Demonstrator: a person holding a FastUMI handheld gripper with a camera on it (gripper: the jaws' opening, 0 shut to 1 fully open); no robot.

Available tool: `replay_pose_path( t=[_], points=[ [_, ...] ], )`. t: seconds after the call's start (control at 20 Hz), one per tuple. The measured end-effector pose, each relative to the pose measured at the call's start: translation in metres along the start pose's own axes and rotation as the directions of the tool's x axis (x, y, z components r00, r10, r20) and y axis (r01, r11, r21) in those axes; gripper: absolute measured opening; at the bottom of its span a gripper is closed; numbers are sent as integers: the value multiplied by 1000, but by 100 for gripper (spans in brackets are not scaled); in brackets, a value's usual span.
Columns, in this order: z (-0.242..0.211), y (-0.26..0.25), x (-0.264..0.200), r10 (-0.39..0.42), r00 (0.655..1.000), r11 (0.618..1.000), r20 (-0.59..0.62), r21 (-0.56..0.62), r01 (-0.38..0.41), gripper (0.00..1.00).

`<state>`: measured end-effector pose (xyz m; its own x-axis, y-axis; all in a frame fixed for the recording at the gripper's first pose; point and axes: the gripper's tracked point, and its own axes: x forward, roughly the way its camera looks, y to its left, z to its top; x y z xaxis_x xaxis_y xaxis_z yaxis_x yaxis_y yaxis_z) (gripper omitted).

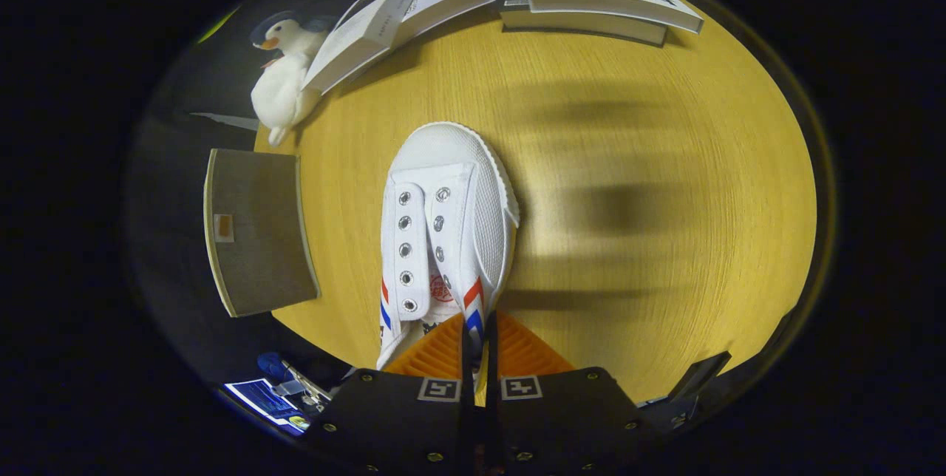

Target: Open the storage box then place both shoes into the box .Put the left shoe in first, then the right shoe, with the right side of both shoes facing outward in a uniform manner.

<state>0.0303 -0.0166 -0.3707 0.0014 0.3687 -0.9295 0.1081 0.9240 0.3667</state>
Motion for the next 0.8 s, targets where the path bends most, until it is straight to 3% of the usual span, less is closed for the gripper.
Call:
replay_pose_path(
  t=[0.45,0.8],
  points=[
    [8,79,-57,4,998,984,70,-175,8,5],
    [15,152,-88,73,993,964,97,-261,-45,5]
  ],
)
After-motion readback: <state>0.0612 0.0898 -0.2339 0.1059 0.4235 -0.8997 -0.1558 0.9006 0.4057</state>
